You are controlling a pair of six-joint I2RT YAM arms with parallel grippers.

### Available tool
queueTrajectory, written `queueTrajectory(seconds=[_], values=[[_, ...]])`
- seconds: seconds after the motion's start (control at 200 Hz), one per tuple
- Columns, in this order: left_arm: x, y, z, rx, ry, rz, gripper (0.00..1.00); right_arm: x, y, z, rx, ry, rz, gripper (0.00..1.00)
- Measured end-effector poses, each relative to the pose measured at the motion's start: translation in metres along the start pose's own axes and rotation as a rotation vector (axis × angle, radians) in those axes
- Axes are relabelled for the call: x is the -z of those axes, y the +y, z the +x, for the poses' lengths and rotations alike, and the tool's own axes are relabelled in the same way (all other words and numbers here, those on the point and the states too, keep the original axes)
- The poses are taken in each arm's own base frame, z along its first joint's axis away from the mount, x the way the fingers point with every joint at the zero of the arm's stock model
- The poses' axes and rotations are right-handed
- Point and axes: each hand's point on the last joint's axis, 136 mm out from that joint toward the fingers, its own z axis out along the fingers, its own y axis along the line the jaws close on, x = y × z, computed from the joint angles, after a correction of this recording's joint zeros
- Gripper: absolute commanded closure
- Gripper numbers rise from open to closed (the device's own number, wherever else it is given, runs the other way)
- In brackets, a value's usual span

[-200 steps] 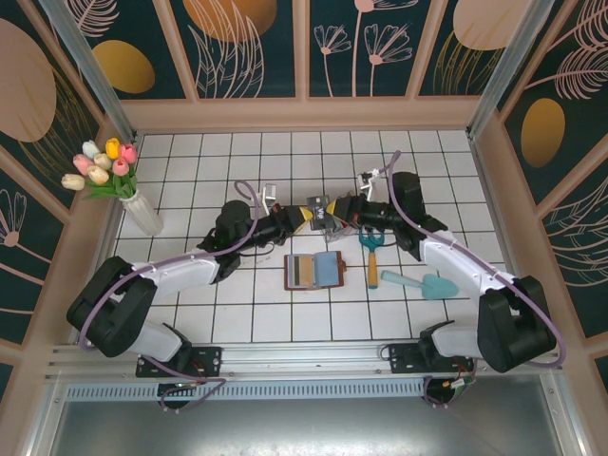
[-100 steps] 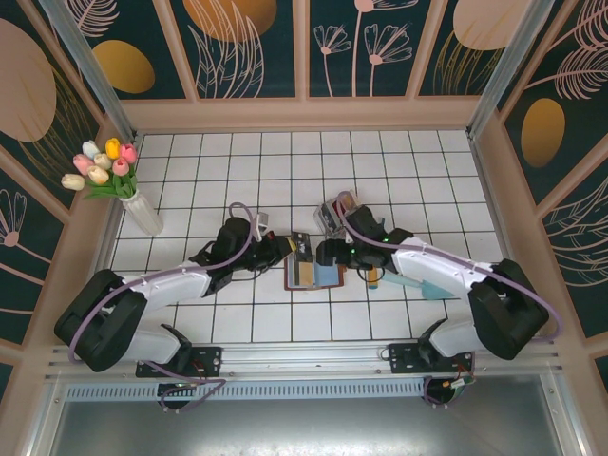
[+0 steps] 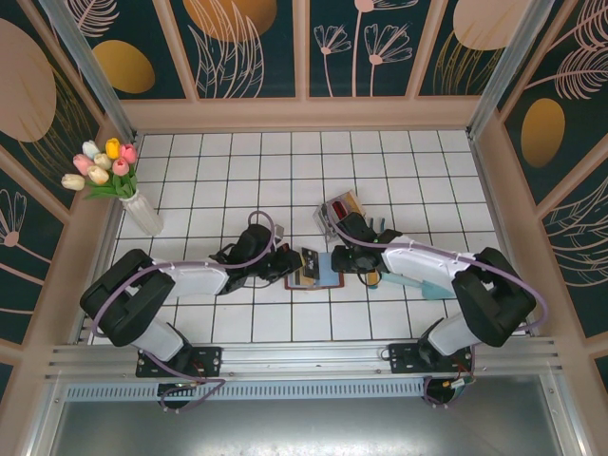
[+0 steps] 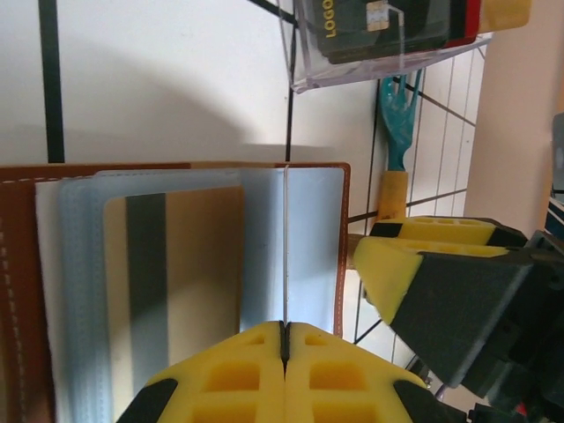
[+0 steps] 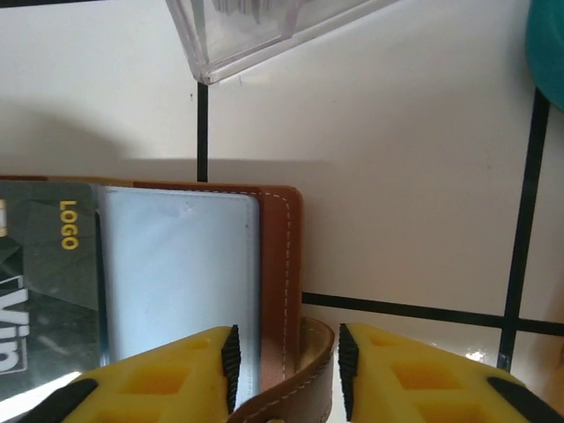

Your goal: Put the credit cards into the card holder

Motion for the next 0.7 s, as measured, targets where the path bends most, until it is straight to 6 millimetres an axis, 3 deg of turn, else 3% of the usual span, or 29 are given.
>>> queueTrajectory(seconds=[0.25, 0.701], values=[[-0.007, 0.012, 0.003, 0.011, 0.012, -0.030, 1.00, -0.010, -0.005, 0.000, 0.007, 0.011, 0.015, 0.88], [-0.002, 0.012, -0.002, -0.030, -0.018, -0.074, 1.00, -0.017, -0.008, 0.002, -0.004, 0.013, 0.010, 0.89]])
